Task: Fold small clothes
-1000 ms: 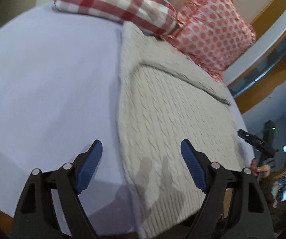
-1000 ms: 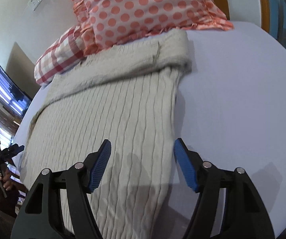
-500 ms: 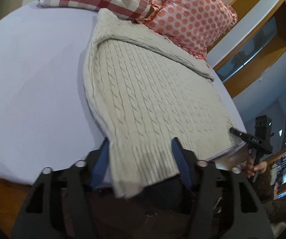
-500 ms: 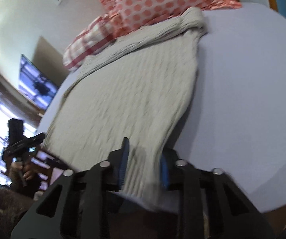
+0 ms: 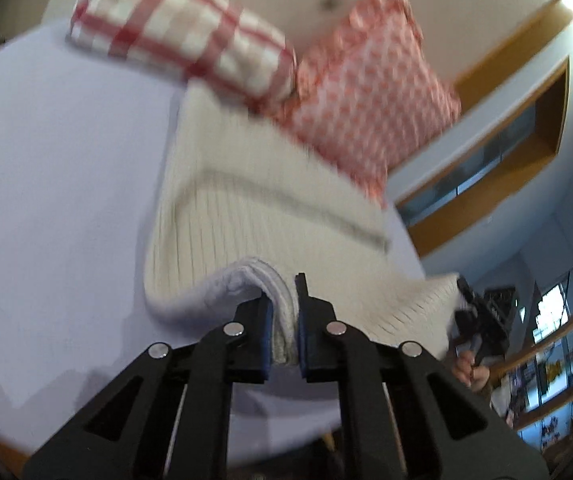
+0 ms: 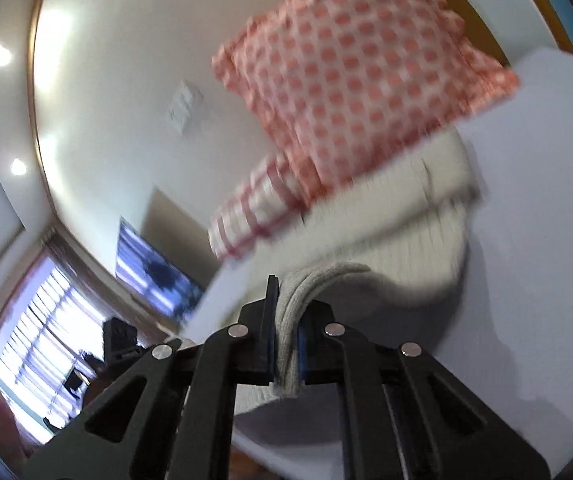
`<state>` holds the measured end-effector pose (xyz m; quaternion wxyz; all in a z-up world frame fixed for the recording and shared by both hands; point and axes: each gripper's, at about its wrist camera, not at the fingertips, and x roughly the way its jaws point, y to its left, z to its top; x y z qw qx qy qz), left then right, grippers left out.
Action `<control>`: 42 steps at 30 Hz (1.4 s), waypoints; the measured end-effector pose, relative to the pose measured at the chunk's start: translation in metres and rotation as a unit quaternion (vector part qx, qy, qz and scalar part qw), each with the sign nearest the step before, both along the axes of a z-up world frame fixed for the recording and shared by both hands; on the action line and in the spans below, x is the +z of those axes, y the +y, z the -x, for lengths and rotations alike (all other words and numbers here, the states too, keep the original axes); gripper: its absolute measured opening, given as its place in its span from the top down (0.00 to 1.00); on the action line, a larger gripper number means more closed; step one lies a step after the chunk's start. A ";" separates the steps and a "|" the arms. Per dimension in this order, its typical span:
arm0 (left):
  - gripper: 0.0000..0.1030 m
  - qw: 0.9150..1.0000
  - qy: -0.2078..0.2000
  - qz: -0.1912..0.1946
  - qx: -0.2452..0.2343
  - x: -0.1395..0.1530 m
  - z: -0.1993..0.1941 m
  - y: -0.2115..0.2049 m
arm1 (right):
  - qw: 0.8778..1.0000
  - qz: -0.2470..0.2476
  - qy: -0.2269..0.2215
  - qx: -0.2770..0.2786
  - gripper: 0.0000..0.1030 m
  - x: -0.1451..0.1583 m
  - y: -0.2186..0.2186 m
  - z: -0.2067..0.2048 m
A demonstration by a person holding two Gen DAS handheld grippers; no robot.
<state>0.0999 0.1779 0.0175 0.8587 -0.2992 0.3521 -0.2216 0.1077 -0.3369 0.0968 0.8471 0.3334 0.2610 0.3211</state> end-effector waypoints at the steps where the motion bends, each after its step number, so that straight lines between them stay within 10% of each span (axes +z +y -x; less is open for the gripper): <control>1: 0.91 1.000 -0.004 0.005 0.013 0.007 -0.019 0.004 | 1.000 -0.004 -0.005 -0.009 0.92 0.008 0.000 -0.018; 11: 0.91 0.989 0.019 -0.101 0.104 0.012 -0.226 -0.002 | 0.992 0.058 0.051 -0.102 0.92 -0.006 0.019 -0.220; 17: 0.82 0.985 0.117 -0.066 0.111 -0.042 -0.285 0.012 | 0.956 0.070 0.256 -0.125 0.90 -0.086 0.014 -0.296; 20: 0.67 0.988 0.094 -0.040 0.117 -0.037 -0.270 0.030 | 0.965 0.066 0.219 -0.128 0.61 -0.072 0.006 -0.289; 22: 0.45 0.986 0.078 -0.044 0.141 -0.026 -0.259 0.041 | 0.970 0.080 0.174 -0.151 0.06 -0.051 0.004 -0.275; 23: 0.42 0.984 0.065 -0.051 0.156 -0.018 -0.249 0.047 | 0.969 0.089 0.155 -0.173 0.02 -0.041 0.003 -0.267; 30: 0.35 0.984 0.067 -0.088 0.142 -0.006 -0.211 0.057 | 0.976 0.171 0.055 -0.124 0.02 -0.004 0.041 -0.233; 36: 0.35 0.987 0.123 -0.075 0.077 -0.044 -0.202 0.036 | 0.909 0.412 0.021 -0.054 0.02 -0.031 0.138 -0.209; 42: 0.34 0.985 0.135 -0.082 0.064 -0.063 -0.218 0.016 | 0.883 0.466 0.042 -0.024 0.02 -0.062 0.169 -0.208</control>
